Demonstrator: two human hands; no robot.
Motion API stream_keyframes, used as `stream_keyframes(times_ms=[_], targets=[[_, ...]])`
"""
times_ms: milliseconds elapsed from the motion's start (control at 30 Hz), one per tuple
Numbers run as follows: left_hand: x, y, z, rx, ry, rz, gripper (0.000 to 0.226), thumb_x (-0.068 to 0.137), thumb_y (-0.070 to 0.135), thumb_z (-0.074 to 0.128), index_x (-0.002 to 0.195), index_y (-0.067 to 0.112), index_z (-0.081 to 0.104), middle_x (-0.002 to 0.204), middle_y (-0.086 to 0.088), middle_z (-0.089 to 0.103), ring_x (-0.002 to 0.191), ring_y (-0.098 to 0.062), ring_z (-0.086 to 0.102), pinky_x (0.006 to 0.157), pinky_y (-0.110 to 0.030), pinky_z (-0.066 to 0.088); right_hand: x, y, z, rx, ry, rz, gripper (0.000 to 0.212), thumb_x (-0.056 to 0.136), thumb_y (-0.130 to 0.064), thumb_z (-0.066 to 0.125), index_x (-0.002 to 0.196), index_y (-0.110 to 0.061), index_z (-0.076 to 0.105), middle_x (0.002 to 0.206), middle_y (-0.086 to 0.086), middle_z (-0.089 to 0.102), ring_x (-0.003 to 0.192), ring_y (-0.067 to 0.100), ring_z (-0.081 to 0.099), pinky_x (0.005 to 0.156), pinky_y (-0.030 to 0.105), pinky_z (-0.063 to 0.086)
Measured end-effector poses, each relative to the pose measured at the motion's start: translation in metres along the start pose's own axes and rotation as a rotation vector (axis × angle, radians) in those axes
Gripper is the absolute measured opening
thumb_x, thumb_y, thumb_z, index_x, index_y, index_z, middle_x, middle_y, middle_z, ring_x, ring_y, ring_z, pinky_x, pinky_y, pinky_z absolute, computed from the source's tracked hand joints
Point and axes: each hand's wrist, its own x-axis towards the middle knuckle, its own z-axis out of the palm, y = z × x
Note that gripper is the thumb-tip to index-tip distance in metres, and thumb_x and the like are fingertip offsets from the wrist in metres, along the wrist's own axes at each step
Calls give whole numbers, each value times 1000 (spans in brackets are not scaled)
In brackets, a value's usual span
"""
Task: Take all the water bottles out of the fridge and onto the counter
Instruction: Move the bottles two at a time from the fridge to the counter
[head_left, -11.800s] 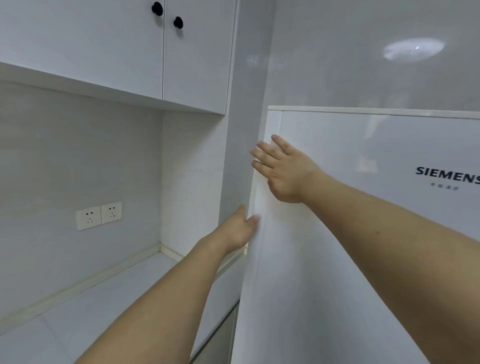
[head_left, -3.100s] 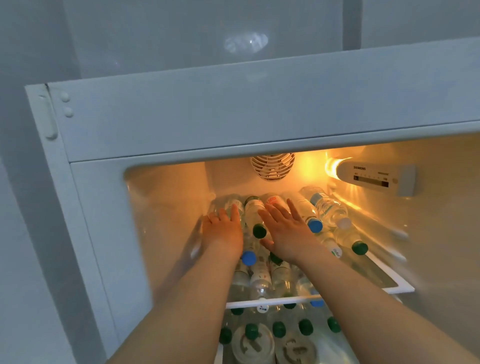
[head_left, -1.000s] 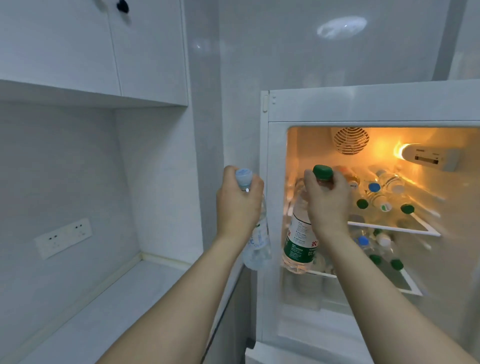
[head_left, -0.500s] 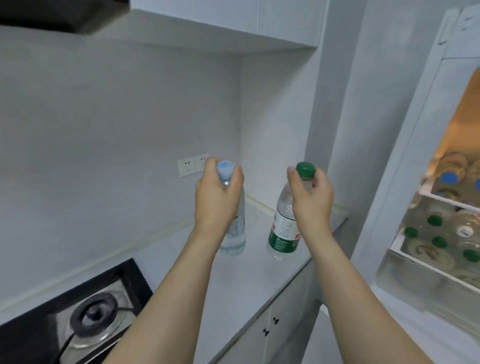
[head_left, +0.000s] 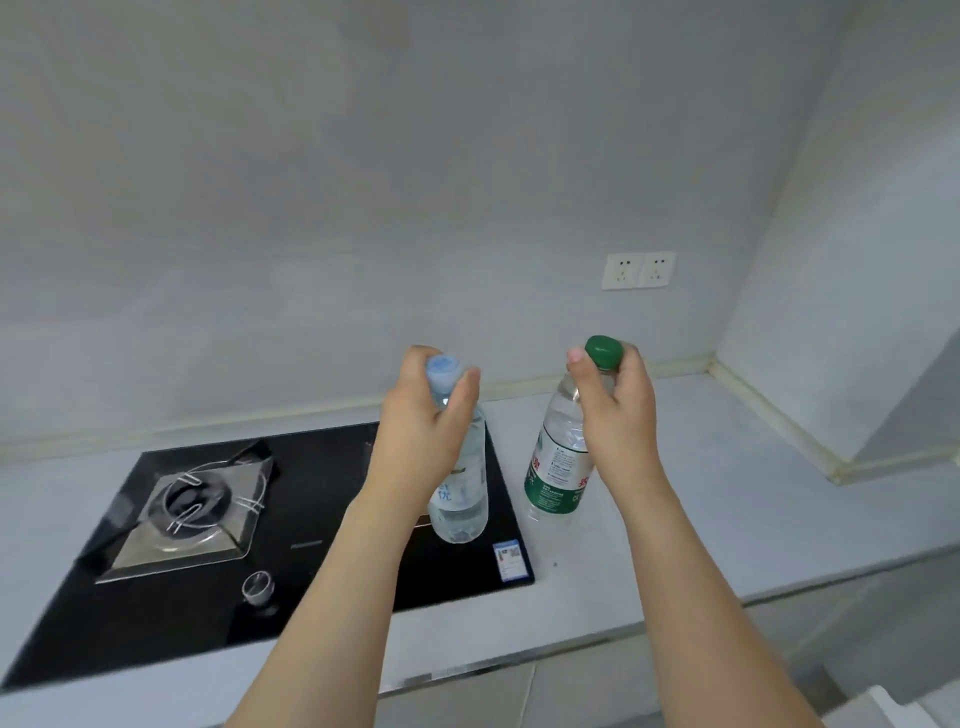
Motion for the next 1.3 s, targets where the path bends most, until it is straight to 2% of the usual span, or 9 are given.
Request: stream_keyframes(times_ms=[133, 200, 300, 433, 567, 700, 867, 1067, 1300], targets=[[-12, -27, -79, 52, 84, -51, 21, 95, 36, 57, 108, 25, 46, 79, -8, 64, 70, -27, 63, 64, -41, 53, -27, -13, 63, -6, -129, -15, 14, 93, -37, 58, 101, -27, 52, 93, -14, 59, 83, -10, 55, 74, 8, 42], [-21, -39, -125, 79, 131, -53, 21, 95, 36, 57, 109, 24, 46, 80, -10, 65, 73, -29, 63, 63, -38, 51, -46, -24, 100, 0, -167, -29, 18, 93, -38, 57, 104, -24, 51, 93, -14, 58, 81, -12, 55, 71, 5, 41], [-34, -56, -191, 132, 182, -79, 22, 95, 38, 57, 109, 24, 46, 79, -10, 65, 70, -25, 61, 63, -38, 52, -78, -44, 156, 3, -242, -40, 19, 94, -37, 56, 105, -23, 50, 91, -14, 56, 77, -16, 53, 66, 1, 40], [-54, -82, -275, 129, 267, -104, 21, 95, 35, 58, 106, 22, 46, 77, 4, 63, 67, -11, 63, 59, -22, 49, -127, -67, 230, 10, -322, -47, 25, 94, -40, 54, 110, -21, 49, 95, -14, 55, 82, -13, 53, 69, 5, 40], [-79, -102, -353, 150, 313, -114, 22, 95, 33, 58, 106, 18, 47, 72, -2, 62, 57, -10, 55, 55, -22, 44, -179, -87, 298, 19, -418, -49, 26, 95, -40, 52, 112, -22, 47, 98, -14, 55, 88, -9, 53, 73, 7, 40], [-95, -116, -411, 132, 411, -180, 22, 95, 33, 59, 105, 17, 49, 80, 3, 62, 67, -3, 59, 55, -11, 43, -215, -101, 348, 49, -508, -30, 26, 94, -42, 51, 113, -26, 46, 101, -17, 54, 92, -9, 51, 74, 10, 37], [-112, -142, -469, 34, 505, -268, 18, 95, 36, 58, 101, 22, 48, 86, -3, 65, 80, -20, 66, 67, -29, 51, -247, -115, 413, 46, -688, -14, 28, 94, -43, 52, 115, -26, 46, 104, -18, 54, 98, -6, 50, 76, 12, 37], [-119, -182, -523, 98, 564, -350, 22, 96, 35, 56, 106, 20, 45, 75, 2, 57, 59, -5, 51, 57, -19, 43, -271, -115, 490, 24, -865, -8, 33, 92, -46, 53, 114, -22, 48, 103, -12, 56, 96, 1, 55, 74, 16, 39], [-78, -233, -599, 107, 627, -489, 27, 98, 35, 51, 114, 16, 40, 89, -2, 55, 77, -16, 53, 63, -30, 45, -274, -113, 604, 60, -993, -25, 30, 93, -45, 53, 112, -23, 48, 105, -9, 59, 98, 3, 54, 78, 16, 39]])
